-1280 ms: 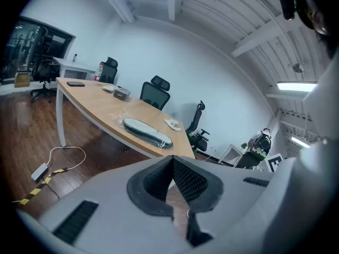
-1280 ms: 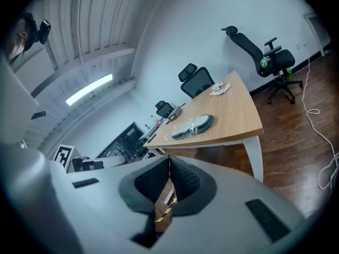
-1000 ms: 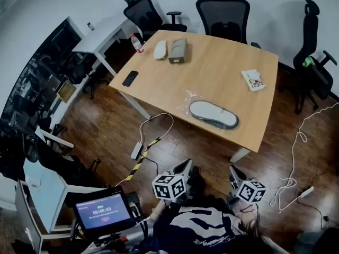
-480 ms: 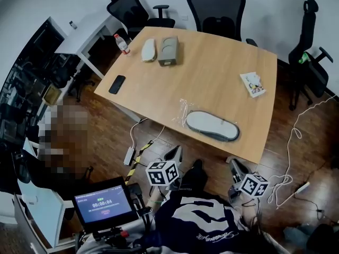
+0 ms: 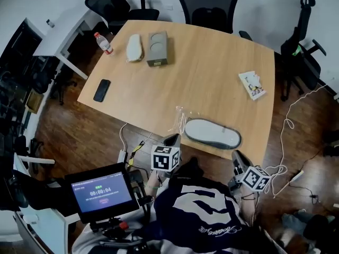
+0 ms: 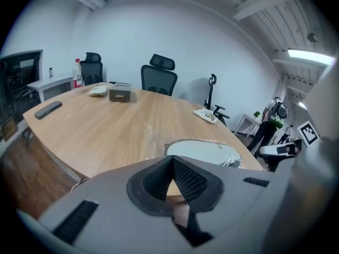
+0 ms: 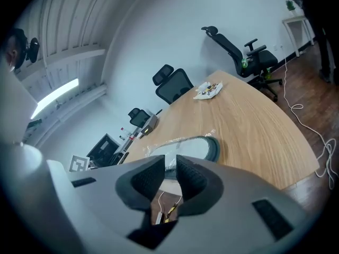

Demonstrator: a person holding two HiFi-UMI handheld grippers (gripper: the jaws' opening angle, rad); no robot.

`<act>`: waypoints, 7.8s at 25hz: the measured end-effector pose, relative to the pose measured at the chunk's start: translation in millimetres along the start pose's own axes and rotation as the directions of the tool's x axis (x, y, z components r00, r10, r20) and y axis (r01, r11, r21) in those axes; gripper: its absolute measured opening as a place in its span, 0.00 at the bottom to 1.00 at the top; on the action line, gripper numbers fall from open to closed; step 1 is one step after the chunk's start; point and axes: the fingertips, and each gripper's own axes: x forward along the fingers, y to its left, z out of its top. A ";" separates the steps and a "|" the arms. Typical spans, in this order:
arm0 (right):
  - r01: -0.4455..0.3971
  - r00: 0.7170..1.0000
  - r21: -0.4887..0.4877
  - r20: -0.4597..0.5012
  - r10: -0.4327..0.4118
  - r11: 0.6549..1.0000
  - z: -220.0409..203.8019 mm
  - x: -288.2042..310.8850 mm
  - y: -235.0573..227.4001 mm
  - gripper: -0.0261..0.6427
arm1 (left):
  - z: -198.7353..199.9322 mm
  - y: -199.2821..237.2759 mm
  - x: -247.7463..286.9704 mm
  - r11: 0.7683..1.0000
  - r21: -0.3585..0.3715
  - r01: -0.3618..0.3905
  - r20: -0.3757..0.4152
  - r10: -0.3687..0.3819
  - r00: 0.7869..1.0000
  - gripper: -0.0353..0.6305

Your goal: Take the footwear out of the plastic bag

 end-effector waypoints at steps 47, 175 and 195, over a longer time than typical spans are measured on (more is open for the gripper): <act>-0.060 0.975 0.040 -0.213 0.067 0.997 16.9 44.5 -64.7 0.26 | -28.5 31.9 79.5 0.988 -0.011 -0.154 -0.321 0.143 0.936 0.06; -0.202 0.901 0.519 0.431 -0.050 0.831 126.5 -110.6 -193.7 0.15 | -105.4 -189.8 -80.2 0.908 -0.418 -0.010 0.039 0.029 0.999 0.06; 0.323 0.946 -0.003 0.041 -0.323 0.946 24.6 -79.9 -177.5 0.34 | -119.7 -148.2 -107.9 0.947 -0.310 -0.084 -0.005 0.086 0.996 0.06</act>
